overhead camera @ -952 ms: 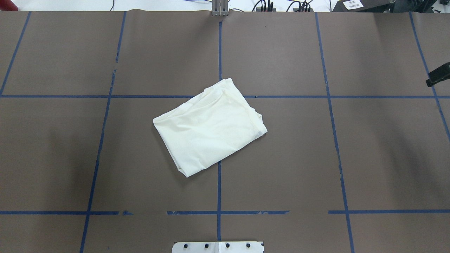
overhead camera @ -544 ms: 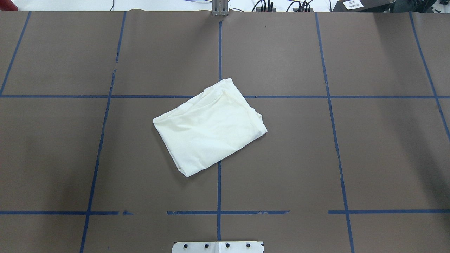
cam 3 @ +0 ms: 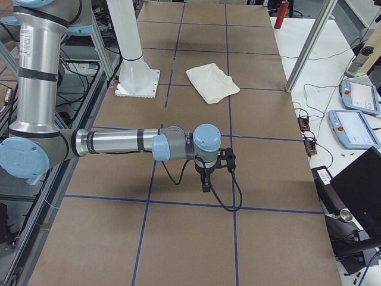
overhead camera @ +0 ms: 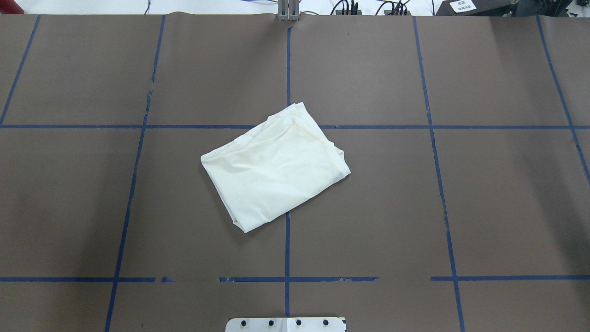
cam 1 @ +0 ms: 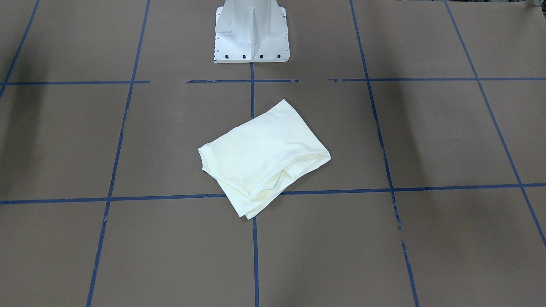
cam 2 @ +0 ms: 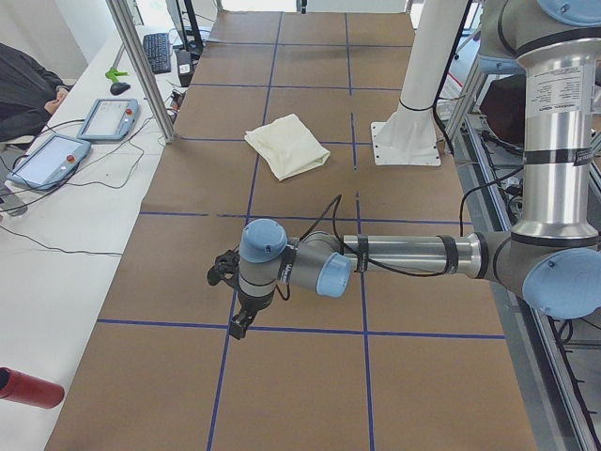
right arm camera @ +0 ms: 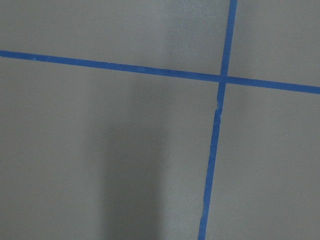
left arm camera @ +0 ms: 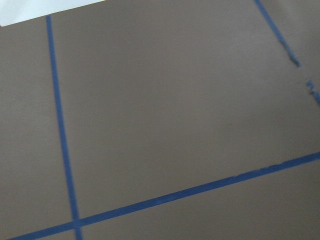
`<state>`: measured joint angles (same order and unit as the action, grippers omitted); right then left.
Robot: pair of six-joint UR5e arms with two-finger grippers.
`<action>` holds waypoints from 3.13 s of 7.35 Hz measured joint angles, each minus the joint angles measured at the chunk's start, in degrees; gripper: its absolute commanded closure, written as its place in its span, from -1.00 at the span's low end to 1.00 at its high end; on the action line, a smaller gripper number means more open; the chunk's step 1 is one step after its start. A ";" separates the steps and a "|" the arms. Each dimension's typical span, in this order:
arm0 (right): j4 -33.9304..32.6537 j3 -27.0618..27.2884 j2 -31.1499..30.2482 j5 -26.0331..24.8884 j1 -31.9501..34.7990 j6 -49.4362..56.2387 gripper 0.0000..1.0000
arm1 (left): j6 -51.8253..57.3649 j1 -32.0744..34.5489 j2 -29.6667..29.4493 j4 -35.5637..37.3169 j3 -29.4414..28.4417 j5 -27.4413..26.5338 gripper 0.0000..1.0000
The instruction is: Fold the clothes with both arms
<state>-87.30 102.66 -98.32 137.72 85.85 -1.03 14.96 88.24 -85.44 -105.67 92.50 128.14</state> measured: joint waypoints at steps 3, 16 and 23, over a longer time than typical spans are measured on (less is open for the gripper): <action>-0.13 0.00 -1.08 0.38 0.20 -0.40 -1.00 | -1.46 0.08 0.14 10.36 4.66 0.64 -1.00; -0.67 3.25 -2.93 -2.58 2.22 -7.92 -1.00 | -11.08 0.09 0.63 15.23 8.48 6.24 -1.00; -0.67 3.25 -2.93 -2.54 2.22 -7.93 -1.00 | -17.85 0.07 0.62 15.09 8.48 7.46 -1.00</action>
<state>-87.98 105.91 -101.25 135.18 88.07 -8.96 -2.89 88.31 -84.82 -90.58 100.98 135.60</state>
